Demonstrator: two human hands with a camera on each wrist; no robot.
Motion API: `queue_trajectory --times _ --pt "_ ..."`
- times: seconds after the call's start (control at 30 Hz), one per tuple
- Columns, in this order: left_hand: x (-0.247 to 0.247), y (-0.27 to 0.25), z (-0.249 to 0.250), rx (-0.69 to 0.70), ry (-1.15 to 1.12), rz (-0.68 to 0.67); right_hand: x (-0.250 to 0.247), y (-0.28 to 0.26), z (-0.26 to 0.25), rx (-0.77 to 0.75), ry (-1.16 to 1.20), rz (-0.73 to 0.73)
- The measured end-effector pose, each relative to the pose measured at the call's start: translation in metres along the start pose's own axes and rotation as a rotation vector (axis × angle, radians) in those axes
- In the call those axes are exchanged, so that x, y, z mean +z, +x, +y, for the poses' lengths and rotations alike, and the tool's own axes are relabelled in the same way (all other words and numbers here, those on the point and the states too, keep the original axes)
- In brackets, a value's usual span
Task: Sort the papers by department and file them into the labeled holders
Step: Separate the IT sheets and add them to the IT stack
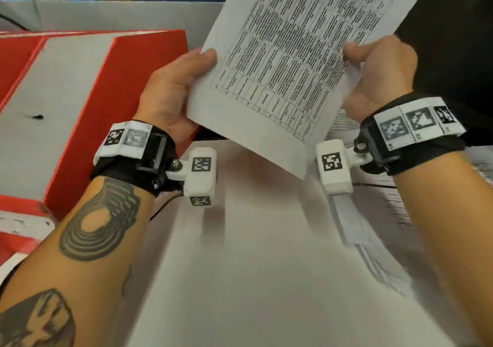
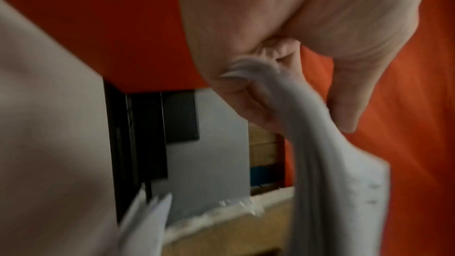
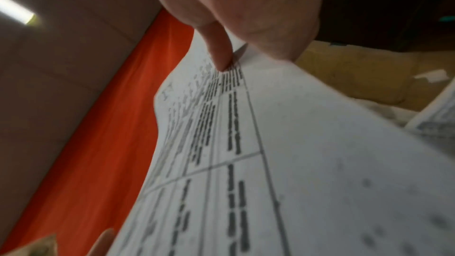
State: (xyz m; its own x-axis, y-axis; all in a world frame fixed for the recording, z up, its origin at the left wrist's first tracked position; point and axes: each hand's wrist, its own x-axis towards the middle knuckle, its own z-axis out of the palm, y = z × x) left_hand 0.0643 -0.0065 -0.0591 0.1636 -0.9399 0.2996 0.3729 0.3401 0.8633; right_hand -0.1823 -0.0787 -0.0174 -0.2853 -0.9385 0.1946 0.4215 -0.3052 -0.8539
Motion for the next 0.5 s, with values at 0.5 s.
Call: queue_trajectory --times 0.5 --pt "0.062 -0.047 -0.063 -0.11 0.337 0.196 -0.125 -0.019 -0.036 -0.471 -0.613 0.301"
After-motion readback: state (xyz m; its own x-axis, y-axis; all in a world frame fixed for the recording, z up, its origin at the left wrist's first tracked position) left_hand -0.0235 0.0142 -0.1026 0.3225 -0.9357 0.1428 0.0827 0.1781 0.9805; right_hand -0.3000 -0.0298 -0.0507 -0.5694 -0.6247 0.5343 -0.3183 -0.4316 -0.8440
